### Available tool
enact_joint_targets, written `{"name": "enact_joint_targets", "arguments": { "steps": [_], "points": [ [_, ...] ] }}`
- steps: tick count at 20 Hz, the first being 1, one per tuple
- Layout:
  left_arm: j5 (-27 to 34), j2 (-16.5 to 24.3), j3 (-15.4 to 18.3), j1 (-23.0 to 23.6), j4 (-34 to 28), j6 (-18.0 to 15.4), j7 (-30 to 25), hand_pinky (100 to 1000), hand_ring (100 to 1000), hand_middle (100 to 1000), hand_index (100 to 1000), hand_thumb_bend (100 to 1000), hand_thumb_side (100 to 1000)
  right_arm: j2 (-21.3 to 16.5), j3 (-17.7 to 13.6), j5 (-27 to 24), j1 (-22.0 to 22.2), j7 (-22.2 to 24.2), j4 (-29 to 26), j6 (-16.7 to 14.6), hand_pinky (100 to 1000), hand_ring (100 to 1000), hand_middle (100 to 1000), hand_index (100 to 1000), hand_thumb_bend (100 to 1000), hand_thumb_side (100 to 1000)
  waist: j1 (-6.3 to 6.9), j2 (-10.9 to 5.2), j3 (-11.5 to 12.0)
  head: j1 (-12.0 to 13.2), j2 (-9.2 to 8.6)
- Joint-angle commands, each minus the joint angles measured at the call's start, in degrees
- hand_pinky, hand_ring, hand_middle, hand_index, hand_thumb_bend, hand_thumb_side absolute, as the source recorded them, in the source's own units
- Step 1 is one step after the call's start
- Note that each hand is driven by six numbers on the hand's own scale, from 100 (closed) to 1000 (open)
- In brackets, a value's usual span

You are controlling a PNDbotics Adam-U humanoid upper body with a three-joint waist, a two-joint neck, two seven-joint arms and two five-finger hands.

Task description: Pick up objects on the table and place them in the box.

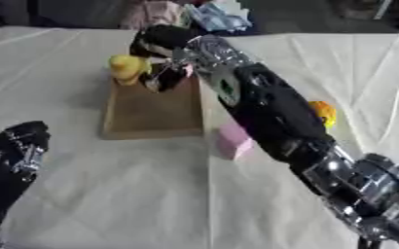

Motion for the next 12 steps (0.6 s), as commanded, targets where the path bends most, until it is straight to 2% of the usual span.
{"name": "enact_joint_targets", "arguments": {
  "steps": [1, 2, 3, 4, 6, 9, 12],
  "points": [
    [0.2, 0.2, -0.1, -0.9, -1.2, -0.1, -0.3, 751, 765, 711, 769, 231, 559, 0.7, -1.7, 2.6, -0.9, -0.8, 1.5, 1.5, 843, 696, 585, 625, 100, 286, -0.15, -0.45, 0.2, -0.4, -0.89],
    [0.3, 0.2, -0.1, -0.9, -1.2, -0.1, -0.3, 751, 765, 711, 769, 231, 559, 0.9, -2.0, 3.3, -0.9, -1.8, 1.8, 2.1, 842, 699, 593, 662, 110, 378, -0.13, -0.42, 0.2, -0.4, -0.87],
    [0.3, 0.2, -0.1, -0.9, -1.2, 0.0, -0.3, 751, 765, 711, 768, 231, 559, 0.9, -2.1, 3.9, -0.8, -2.8, 2.0, 2.5, 843, 703, 600, 682, 158, 419, -0.12, -0.39, 0.2, -0.5, -0.83],
    [0.3, 0.2, -0.1, -0.8, -1.2, 0.0, -0.3, 751, 764, 711, 768, 231, 559, 1.0, -2.1, 4.5, -0.8, -3.7, 2.0, 2.9, 844, 711, 609, 711, 229, 499, -0.11, -0.38, 0.2, -0.4, -0.79],
    [0.3, 0.2, -0.1, -0.8, -1.1, 0.0, -0.3, 751, 764, 710, 768, 231, 560, 0.9, -2.0, 5.8, -0.7, -5.2, 1.9, 3.7, 851, 725, 627, 752, 306, 567, -0.1, -0.36, 0.1, -0.4, -0.71],
    [0.3, 0.1, -0.1, -0.8, -1.1, 0.0, -0.3, 751, 764, 710, 768, 231, 560, 0.8, -2.0, 8.2, -0.7, -6.5, 1.6, 5.3, 856, 734, 649, 798, 372, 608, -0.03, -0.34, -0.1, -0.4, -0.62],
    [0.3, 0.1, -0.1, -0.7, -1.1, 0.0, -0.2, 751, 764, 710, 768, 232, 560, 0.7, -2.1, 9.9, -0.6, -7.4, 1.5, 6.6, 865, 743, 666, 830, 392, 621, 0.03, -0.35, -0.2, -0.3, -0.63]
  ]
}}
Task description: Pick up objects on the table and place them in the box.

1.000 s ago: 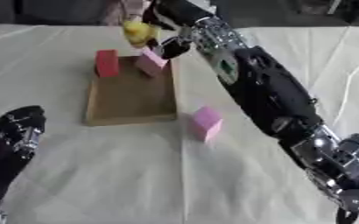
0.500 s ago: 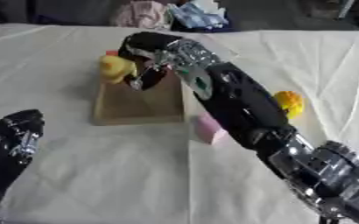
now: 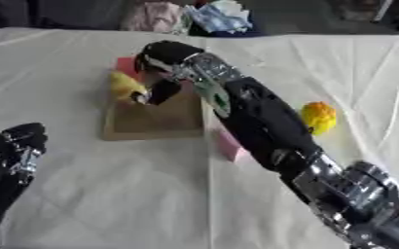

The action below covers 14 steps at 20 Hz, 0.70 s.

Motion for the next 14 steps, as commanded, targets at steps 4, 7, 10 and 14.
{"name": "enact_joint_targets", "arguments": {
  "steps": [4, 7, 10, 14],
  "points": [
    [0.1, 0.2, 0.0, -0.5, -1.1, -0.1, 0.0, 751, 764, 710, 768, 232, 560, -1.0, -0.8, 1.5, -1.0, -1.8, -1.6, 1.5, 866, 744, 665, 834, 381, 604, -0.01, -0.42, -0.3, 0.2, -0.46],
    [0.0, 0.2, 0.2, -0.4, -1.1, 0.0, 0.1, 752, 764, 709, 768, 233, 559, -2.4, -0.4, -0.5, -1.3, -1.7, -3.6, 0.6, 868, 745, 665, 835, 351, 566, -0.08, -0.53, -0.8, 0.7, -0.38],
    [0.0, 0.3, 0.5, -0.2, -1.1, 0.0, 0.4, 752, 764, 709, 768, 233, 559, -5.3, 0.7, -5.5, -1.1, 0.1, -8.2, -0.7, 870, 748, 668, 839, 295, 510, -0.13, -0.65, -1.6, 1.4, -0.29],
    [-0.2, 0.5, 1.0, 0.1, -1.1, 0.0, 0.9, 752, 763, 709, 768, 234, 559, -10.1, 2.3, -12.4, 0.6, 3.5, -16.2, -0.3, 873, 751, 671, 842, 247, 481, -0.13, -0.86, -3.0, 2.6, -0.19]
  ]
}}
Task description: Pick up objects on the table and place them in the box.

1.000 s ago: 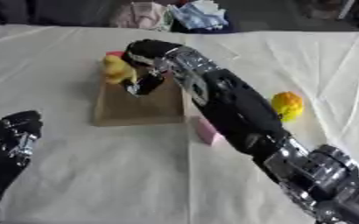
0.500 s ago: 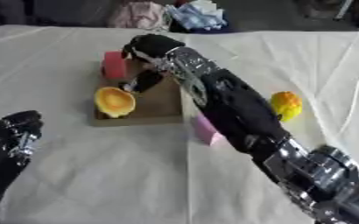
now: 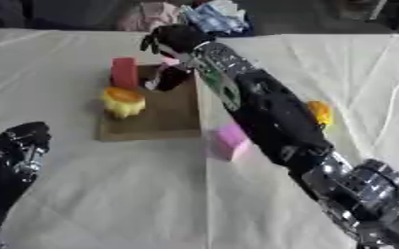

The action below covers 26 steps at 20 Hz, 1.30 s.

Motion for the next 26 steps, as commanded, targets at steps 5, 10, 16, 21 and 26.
{"name": "enact_joint_targets", "arguments": {
  "steps": [5, 10, 16, 21, 26],
  "points": [
    [-0.4, 0.7, 1.1, 0.1, -1.0, 0.0, 0.9, 752, 763, 709, 768, 234, 559, -10.4, 1.8, -11.4, 3.4, 5.1, -16.1, 1.6, 880, 760, 686, 853, 229, 463, -0.17, -1.14, -2.1, 1.8, 0.04],
    [-0.6, 0.9, 1.5, 0.5, -1.0, 0.1, 1.3, 752, 764, 708, 768, 235, 559, -18.9, 1.3, -18.9, 10.0, 8.3, -27.2, 3.1, 884, 763, 690, 847, 213, 449, -0.29, -1.34, -3.7, 2.4, -0.05],
    [-0.7, 1.2, 1.9, 0.5, -1.0, 0.1, 1.6, 753, 765, 709, 768, 233, 561, -26.8, -0.4, -24.6, 22.0, 13.0, -35.7, 4.6, 886, 775, 707, 843, 197, 471, -0.52, -1.31, -5.1, 3.2, -0.38],
    [-0.8, 1.2, 2.1, 0.5, -1.0, 0.1, 1.7, 753, 766, 710, 768, 232, 562, -28.9, -3.5, -26.3, 29.7, 13.1, -37.0, 6.7, 877, 769, 696, 833, 187, 463, -0.59, -1.24, -6.0, 3.6, -0.54],
    [-0.8, 1.2, 2.2, 0.7, -1.0, 0.1, 1.8, 753, 767, 710, 768, 231, 562, -29.4, -6.3, -26.4, 34.5, 10.7, -36.1, 8.5, 878, 772, 701, 837, 190, 457, -0.47, -1.13, -6.3, 3.9, -0.48]
  ]
}}
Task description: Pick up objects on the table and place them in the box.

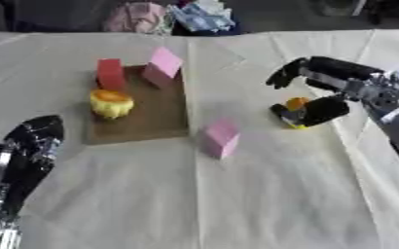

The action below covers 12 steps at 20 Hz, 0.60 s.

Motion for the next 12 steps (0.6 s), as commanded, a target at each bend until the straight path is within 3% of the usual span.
{"name": "enact_joint_targets", "arguments": {
  "steps": [1, 12],
  "points": [
    [-0.3, 1.1, 0.5, -0.3, -1.0, 0.0, 0.3, 754, 767, 710, 768, 231, 563, -2.0, -2.3, -0.1, 0.8, -1.3, -0.2, 1.1, 879, 773, 702, 839, 192, 455, -0.46, -1.06, -0.2, 0.2, -0.66],
    [-0.3, 1.0, 0.6, -0.2, -1.1, 0.0, 0.3, 755, 768, 711, 768, 227, 564, -1.3, -5.1, 5.4, 2.1, -7.1, 5.2, 3.8, 894, 785, 721, 885, 217, 407, -0.04, -0.92, -0.5, 0.3, -0.67]
  ]
}}
